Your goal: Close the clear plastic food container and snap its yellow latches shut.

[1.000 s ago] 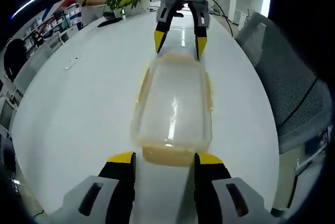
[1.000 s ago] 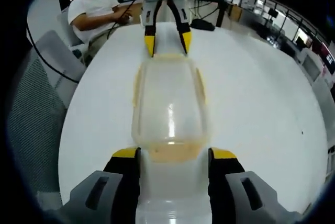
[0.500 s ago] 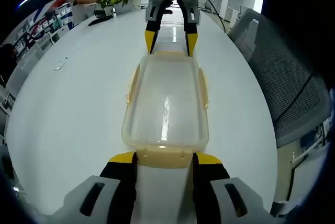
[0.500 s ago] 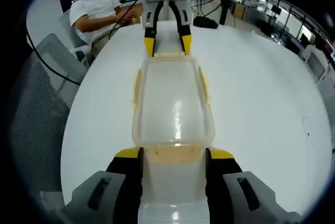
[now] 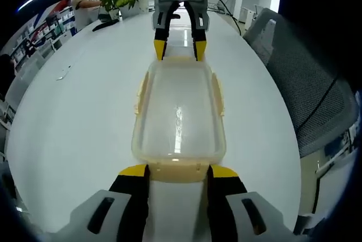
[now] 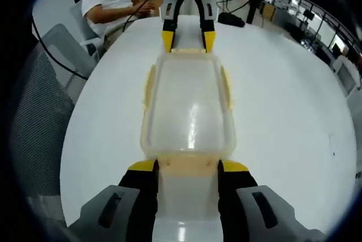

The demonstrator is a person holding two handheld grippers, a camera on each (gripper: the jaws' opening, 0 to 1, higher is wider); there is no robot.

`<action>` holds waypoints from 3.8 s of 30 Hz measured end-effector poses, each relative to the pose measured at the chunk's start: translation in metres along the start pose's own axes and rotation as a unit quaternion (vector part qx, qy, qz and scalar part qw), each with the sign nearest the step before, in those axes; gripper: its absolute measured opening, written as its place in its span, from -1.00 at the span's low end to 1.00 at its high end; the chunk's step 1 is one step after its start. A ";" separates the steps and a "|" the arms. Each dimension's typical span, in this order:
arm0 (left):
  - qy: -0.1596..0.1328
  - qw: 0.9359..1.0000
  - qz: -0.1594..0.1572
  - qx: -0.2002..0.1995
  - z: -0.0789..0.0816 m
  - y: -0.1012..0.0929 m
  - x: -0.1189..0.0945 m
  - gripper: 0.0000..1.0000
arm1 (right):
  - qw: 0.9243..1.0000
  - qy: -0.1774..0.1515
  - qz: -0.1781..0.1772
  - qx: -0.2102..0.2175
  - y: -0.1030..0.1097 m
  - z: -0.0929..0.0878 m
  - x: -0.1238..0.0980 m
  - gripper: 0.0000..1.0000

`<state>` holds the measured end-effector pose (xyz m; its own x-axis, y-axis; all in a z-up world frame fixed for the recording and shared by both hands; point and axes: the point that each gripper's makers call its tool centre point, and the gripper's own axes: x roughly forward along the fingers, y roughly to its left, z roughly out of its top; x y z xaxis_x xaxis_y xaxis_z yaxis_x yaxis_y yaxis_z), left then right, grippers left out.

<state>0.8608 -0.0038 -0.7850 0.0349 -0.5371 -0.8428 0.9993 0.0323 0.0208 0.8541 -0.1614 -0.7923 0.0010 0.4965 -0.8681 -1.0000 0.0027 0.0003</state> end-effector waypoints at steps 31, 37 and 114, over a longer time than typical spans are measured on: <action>0.011 1.000 0.009 -0.013 0.002 -0.001 -0.002 -0.38 | 1.000 -0.001 -0.001 -0.003 0.002 0.006 -0.007 -0.34; 0.016 1.000 0.014 -0.008 0.004 0.001 -0.010 -0.38 | 1.000 -0.004 -0.002 -0.004 0.003 0.009 -0.011 -0.34; -0.006 0.999 0.027 0.037 0.168 -0.038 -0.028 -0.37 | 0.999 -0.012 -0.046 -0.009 0.046 -0.055 -0.167 -0.32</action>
<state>0.8245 -0.1317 -0.6717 0.0895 -0.5458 -0.8331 0.9942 -0.0006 0.1073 0.8077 -0.2921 -0.6746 0.0921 0.5155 -0.8519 -0.9956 0.0335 -0.0873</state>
